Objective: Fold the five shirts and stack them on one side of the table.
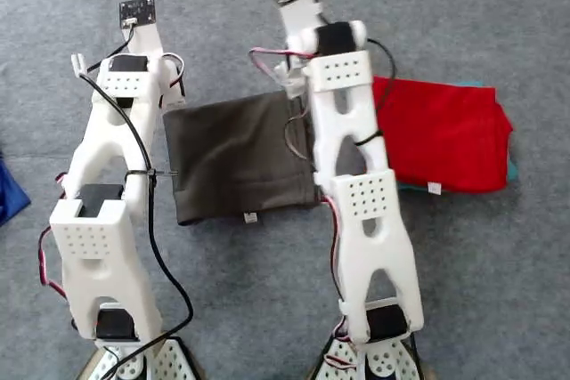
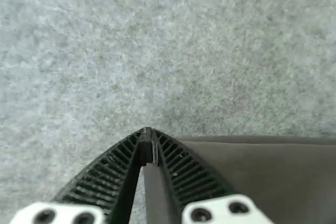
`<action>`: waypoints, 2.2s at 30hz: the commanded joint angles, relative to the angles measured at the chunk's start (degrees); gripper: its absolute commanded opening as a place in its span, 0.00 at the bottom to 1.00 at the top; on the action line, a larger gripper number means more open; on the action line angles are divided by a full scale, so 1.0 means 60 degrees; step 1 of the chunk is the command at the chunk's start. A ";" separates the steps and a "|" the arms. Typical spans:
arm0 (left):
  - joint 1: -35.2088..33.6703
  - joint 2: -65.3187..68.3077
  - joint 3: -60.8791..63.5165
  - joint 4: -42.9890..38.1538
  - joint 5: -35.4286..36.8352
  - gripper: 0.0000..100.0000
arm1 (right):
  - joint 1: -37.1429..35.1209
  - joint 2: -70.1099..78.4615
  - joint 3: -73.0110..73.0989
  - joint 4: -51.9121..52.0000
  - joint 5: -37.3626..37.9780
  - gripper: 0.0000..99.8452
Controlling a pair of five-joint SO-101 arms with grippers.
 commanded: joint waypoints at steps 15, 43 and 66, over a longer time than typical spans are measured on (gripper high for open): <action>-0.0491 0.0073 0.0974 -0.1231 0.0337 0.03 | 0.0454 0.1663 -0.1443 -0.0176 -0.0044 0.01; 0.0198 0.0586 -0.0579 0.0337 -0.0454 0.03 | 0.0703 -0.7143 0.9546 -0.0630 0.0381 0.01; -0.0154 0.1495 -0.1106 0.0234 -0.0454 0.03 | 0.0205 -0.9883 1.9377 -0.6462 0.1055 0.01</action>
